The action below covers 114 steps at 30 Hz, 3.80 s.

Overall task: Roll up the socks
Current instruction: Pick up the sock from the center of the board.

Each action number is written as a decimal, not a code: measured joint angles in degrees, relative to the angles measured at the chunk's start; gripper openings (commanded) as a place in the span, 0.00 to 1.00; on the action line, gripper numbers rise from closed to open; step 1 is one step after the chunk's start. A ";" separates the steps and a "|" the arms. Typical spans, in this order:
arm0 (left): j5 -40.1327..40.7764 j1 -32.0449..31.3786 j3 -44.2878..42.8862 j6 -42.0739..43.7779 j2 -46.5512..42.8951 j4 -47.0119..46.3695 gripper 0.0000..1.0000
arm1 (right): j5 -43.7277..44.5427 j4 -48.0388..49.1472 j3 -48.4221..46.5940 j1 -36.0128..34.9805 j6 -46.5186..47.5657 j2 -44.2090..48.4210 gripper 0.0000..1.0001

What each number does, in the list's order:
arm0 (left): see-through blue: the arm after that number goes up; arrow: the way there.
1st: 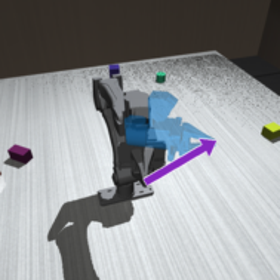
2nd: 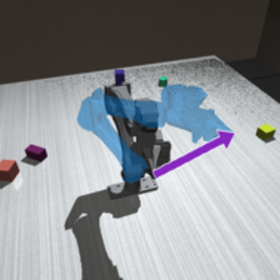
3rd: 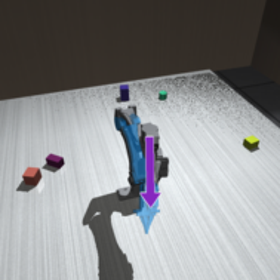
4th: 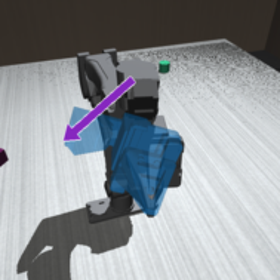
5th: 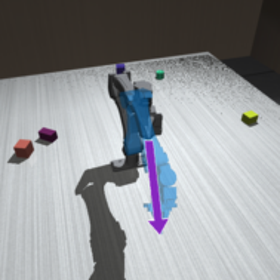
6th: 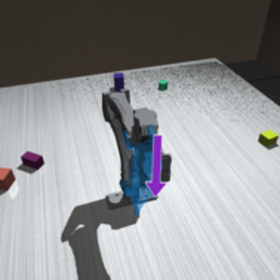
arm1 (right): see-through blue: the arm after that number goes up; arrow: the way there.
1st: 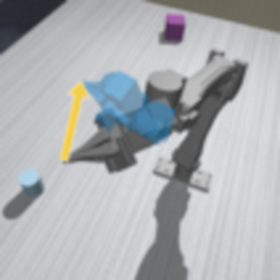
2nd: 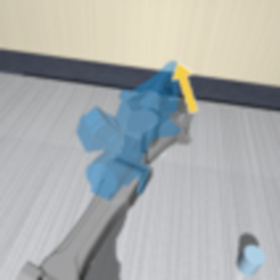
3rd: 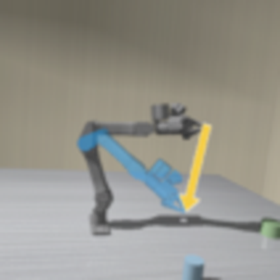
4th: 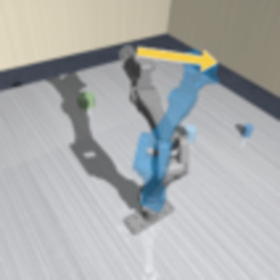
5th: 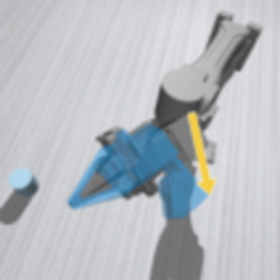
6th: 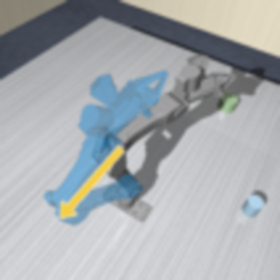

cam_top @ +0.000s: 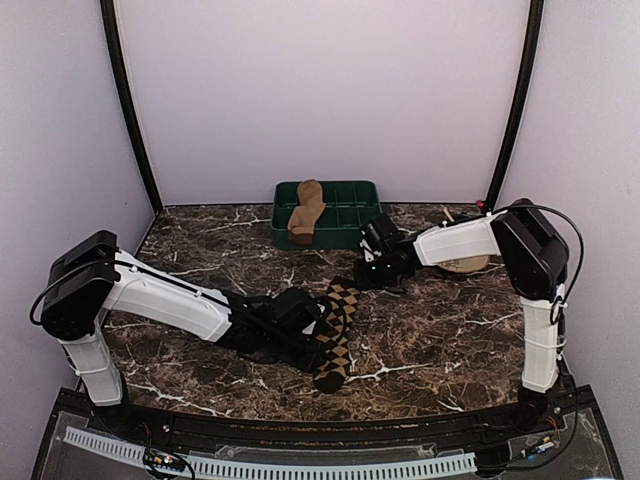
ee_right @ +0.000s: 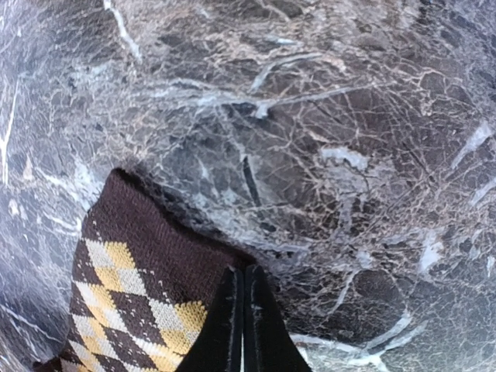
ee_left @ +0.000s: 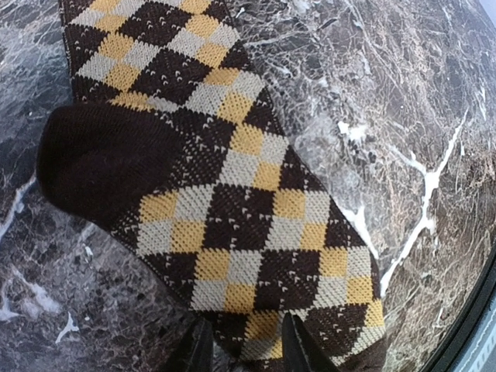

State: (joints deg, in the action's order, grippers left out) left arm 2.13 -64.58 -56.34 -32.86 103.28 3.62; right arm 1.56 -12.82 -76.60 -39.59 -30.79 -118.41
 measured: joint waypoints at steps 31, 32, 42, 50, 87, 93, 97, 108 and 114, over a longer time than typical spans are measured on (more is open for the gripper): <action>-1.64 0.00 0.72 -9.16 0.22 -0.52 0.26 | -0.22 -0.85 5.70 -5.03 5.44 15.19 0.00; -1.79 0.00 0.85 -9.51 0.13 -0.59 0.26 | -0.20 -0.70 6.19 -5.49 5.42 15.98 0.00; -3.21 0.00 5.64 -15.06 -3.19 -3.04 0.25 | -0.17 3.08 14.58 -8.55 4.07 23.02 0.00; -3.65 -0.09 8.68 -19.91 -4.59 -6.62 0.25 | 0.57 5.31 19.39 -12.02 1.92 27.80 0.00; 2.12 0.55 2.80 -15.67 -7.54 -3.26 0.43 | 8.31 -8.48 0.09 -3.50 -6.29 4.35 0.54; 1.97 1.68 1.05 -14.23 -4.94 -3.21 0.43 | 7.34 -9.03 0.09 -3.15 -6.95 3.63 0.51; 1.77 2.99 0.17 -13.77 -2.60 -3.19 0.43 | 6.93 -9.07 0.09 -3.08 -7.32 2.82 0.47; 1.31 6.95 -0.98 -13.60 1.29 -3.85 0.43 | 5.81 -6.91 0.04 -2.93 -7.23 1.88 0.18; 0.44 7.54 -2.36 -13.60 3.45 -4.17 0.43 | 5.44 -5.62 0.11 -2.86 -7.15 1.49 0.01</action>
State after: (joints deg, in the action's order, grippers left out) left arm 2.57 -57.04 -58.70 -46.46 106.74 -0.56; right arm 7.01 -18.44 -76.49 -42.46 -37.93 -116.92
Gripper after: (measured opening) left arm 0.432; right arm 0.061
